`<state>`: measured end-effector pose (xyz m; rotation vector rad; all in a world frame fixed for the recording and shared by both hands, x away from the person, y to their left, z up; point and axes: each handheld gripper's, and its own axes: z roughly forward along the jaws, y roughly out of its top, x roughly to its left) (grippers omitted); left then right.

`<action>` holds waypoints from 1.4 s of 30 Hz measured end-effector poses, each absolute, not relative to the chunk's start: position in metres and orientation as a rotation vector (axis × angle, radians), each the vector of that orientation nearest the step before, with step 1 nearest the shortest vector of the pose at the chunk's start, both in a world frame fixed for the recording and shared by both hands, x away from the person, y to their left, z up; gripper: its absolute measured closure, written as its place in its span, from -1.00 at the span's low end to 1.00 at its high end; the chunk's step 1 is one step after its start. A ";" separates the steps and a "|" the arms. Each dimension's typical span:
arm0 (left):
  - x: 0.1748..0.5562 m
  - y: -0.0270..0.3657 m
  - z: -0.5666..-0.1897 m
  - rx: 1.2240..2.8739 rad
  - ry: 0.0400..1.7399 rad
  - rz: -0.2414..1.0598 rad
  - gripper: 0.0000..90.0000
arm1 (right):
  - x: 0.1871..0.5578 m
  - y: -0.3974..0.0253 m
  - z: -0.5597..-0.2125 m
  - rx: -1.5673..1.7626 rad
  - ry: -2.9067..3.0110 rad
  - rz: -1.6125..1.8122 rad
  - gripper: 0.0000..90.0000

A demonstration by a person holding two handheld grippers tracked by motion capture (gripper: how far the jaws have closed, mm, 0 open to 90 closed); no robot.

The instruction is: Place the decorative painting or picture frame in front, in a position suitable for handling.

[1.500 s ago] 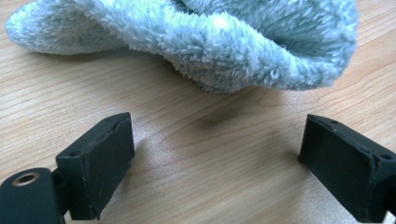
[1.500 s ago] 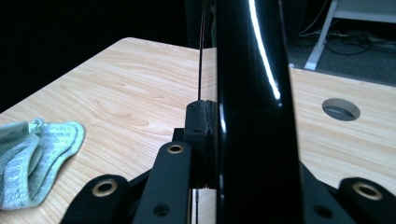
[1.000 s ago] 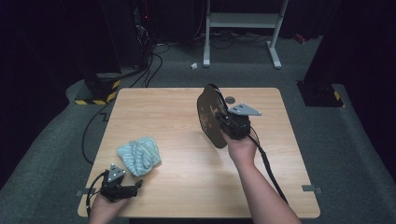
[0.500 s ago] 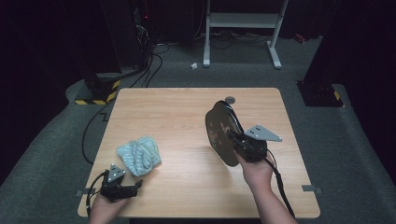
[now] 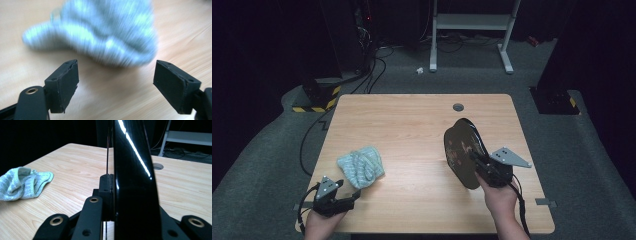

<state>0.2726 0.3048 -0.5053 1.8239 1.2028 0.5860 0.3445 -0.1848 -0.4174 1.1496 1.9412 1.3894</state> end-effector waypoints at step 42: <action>0.273 0.223 -0.486 1.778 0.869 0.663 -0.79 | 0.309 -0.208 -0.444 1.148 1.921 1.449 0.18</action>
